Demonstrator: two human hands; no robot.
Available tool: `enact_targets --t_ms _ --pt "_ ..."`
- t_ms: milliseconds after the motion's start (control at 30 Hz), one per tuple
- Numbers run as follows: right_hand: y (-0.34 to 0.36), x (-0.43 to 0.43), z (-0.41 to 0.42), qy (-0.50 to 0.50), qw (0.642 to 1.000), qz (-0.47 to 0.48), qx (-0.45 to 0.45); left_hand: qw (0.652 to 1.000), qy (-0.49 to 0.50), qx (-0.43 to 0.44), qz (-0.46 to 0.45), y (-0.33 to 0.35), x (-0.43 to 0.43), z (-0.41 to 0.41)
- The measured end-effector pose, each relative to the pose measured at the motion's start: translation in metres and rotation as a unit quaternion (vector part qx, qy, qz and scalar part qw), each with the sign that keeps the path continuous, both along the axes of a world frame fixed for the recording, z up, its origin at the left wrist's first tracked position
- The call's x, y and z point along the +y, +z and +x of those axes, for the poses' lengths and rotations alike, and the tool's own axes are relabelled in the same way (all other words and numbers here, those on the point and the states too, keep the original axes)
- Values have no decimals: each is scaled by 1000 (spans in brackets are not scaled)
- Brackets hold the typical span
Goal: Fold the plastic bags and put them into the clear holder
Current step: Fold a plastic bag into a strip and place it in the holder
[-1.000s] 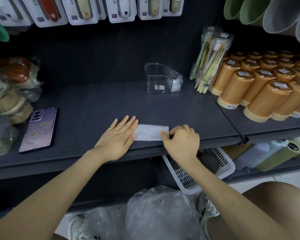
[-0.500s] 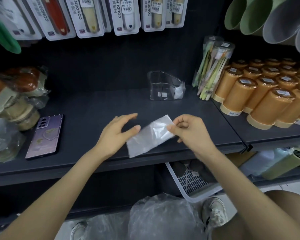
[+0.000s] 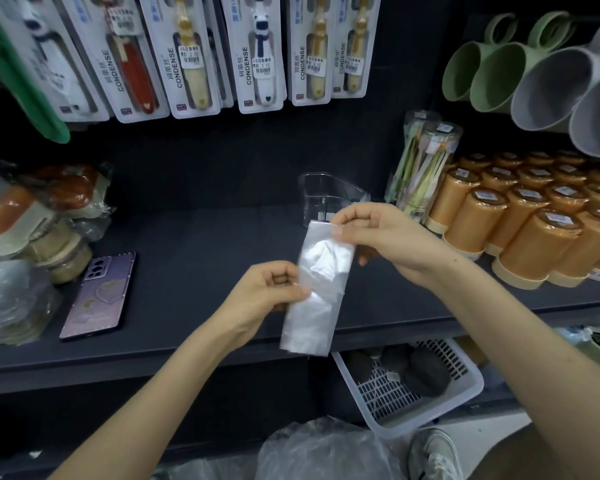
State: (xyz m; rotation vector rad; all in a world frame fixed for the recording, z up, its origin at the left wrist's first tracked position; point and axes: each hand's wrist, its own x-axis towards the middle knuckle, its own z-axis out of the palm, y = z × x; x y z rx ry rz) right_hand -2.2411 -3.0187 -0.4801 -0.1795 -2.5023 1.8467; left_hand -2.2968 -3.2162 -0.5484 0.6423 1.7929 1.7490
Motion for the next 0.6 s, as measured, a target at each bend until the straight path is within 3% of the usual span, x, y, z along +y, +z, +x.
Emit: enact_targets --t_ms 233,400,600 --pt "-48 -31 26 -8 985 -146 -90 994 79 -70 41 2 -2 10" --pt "-58 -47 27 -79 981 -168 -58 990 103 -89 29 -1 -5 17" --pt "-59 -54 29 -93 971 -218 -20 973 114 -172 101 -2 -6 24"
